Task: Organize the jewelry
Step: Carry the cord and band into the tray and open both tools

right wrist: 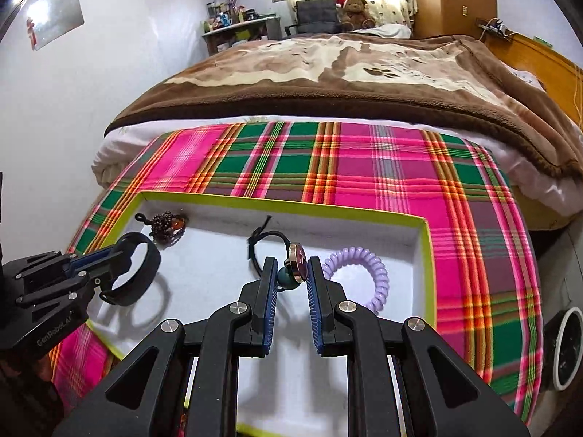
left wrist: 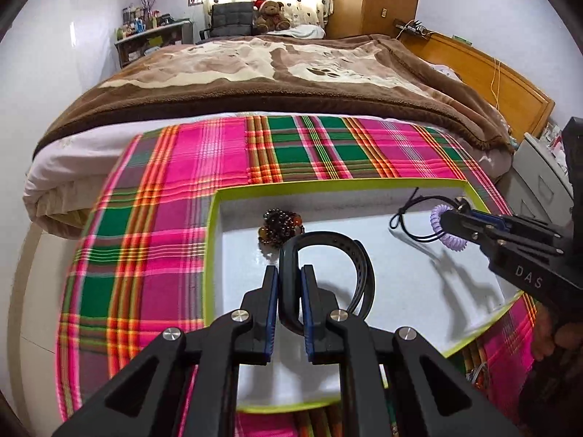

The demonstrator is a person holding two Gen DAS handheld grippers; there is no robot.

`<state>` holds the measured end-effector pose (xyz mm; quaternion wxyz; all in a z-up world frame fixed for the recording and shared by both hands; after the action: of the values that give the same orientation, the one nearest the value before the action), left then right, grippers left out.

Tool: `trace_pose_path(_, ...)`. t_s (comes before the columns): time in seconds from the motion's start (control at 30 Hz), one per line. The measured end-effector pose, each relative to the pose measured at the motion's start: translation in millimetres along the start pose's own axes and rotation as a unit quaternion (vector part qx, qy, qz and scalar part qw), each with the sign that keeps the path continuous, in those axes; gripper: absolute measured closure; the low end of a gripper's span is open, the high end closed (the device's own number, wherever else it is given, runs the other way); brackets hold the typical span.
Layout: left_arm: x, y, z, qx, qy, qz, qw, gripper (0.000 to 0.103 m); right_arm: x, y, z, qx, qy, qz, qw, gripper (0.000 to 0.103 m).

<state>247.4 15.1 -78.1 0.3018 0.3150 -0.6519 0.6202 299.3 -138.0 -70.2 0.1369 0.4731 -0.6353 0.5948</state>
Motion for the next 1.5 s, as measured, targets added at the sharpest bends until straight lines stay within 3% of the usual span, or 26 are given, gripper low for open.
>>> trace_pose_path(0.4,-15,0,-5,-0.004,-0.021,-0.009,0.9997,0.09,-19,2,3,0.012,0.009,-0.024,1.0,0.086)
trace_pose_path(0.5,-17,2,-3,0.005,-0.006,-0.017,0.9998,0.09,-22,2,4,0.016,0.017,-0.027,0.999,0.086)
trace_pose_path(0.9,-11,-2,-7,0.011,-0.013,-0.008,0.9998,0.088,-22,1,2,0.023,0.025,-0.018,0.999,0.078)
trace_pose_path(1.03,-10,-1,-7,0.017,-0.009,-0.01,0.9998,0.077,-19,0,1,0.024,0.029,-0.013,0.999,0.076)
trace_pose_path(1.1,-7,0,-7,0.018,-0.009,-0.009,0.9998,0.076,-17,0,0,0.021,0.028,-0.011,0.999,0.068)
trace_pose_path(1.23,0,-1,-8,0.019,-0.013,-0.002,0.9997,0.068,-12,-1,-1,0.02,0.027,-0.004,0.999,0.066)
trace_pose_path(1.5,17,3,-6,0.028,-0.012,0.002,0.9995,0.065,7,0,-7,0.009,0.021,0.014,1.0,0.066)
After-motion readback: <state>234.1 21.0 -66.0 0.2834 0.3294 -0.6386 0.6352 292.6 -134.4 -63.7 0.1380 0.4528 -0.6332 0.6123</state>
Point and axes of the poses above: each gripper's, at about its wrist camera, not at the fingertips, and x roughly against the way its jaws point, z to its right, y to its underside, the point moved 10 cm from there along -x, roughly the way its jaws point, and after that the axes turned 9 degrees about -y, right-handed, at the moved point
